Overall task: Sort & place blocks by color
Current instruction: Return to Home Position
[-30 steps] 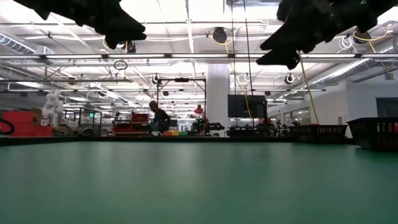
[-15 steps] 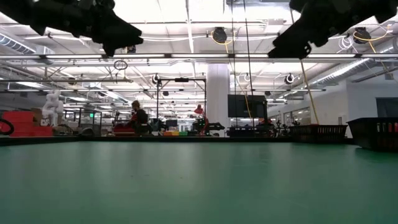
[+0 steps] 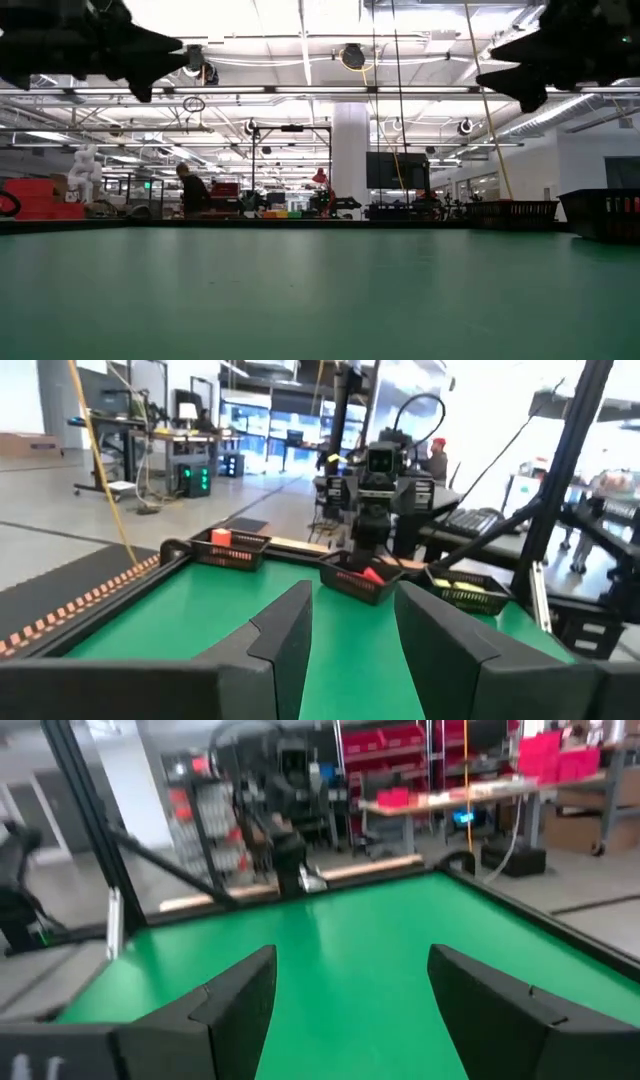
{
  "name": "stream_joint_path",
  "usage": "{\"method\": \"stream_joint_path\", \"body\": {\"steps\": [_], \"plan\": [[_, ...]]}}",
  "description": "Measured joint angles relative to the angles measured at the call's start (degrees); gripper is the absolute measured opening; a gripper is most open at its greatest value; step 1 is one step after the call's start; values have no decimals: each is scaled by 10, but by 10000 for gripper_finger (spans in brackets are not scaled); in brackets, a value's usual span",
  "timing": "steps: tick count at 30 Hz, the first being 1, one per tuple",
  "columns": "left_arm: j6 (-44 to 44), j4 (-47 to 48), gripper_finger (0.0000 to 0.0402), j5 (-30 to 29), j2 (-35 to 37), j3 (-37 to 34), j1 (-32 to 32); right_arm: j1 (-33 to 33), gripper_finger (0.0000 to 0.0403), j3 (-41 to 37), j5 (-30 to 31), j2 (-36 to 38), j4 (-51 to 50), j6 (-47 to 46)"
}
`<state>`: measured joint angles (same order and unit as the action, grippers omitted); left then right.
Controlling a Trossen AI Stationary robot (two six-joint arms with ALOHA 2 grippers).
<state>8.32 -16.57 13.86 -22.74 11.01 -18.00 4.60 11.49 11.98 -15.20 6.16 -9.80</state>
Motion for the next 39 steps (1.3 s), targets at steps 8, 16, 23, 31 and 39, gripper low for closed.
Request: {"method": "stream_joint_path", "body": {"steps": [8, 16, 23, 31, 39], "plan": [[14, 19, 147, 1, 75, -26, -23, 0, 253, -14, 0, 140, -81, -6], [23, 67, 147, 27, 94, -26, -31, 0, 253, -13, 0, 149, -124, -15], [26, 71, 147, 41, 99, -35, -31, 0, 253, -13, -17, 149, -129, -11], [22, 11, 147, 57, 126, -104, -32, 0, 253, -13, -33, 149, -150, 2], [4, 17, 147, 72, 130, -105, -33, 0, 253, -39, -33, 149, -111, 13]]}}
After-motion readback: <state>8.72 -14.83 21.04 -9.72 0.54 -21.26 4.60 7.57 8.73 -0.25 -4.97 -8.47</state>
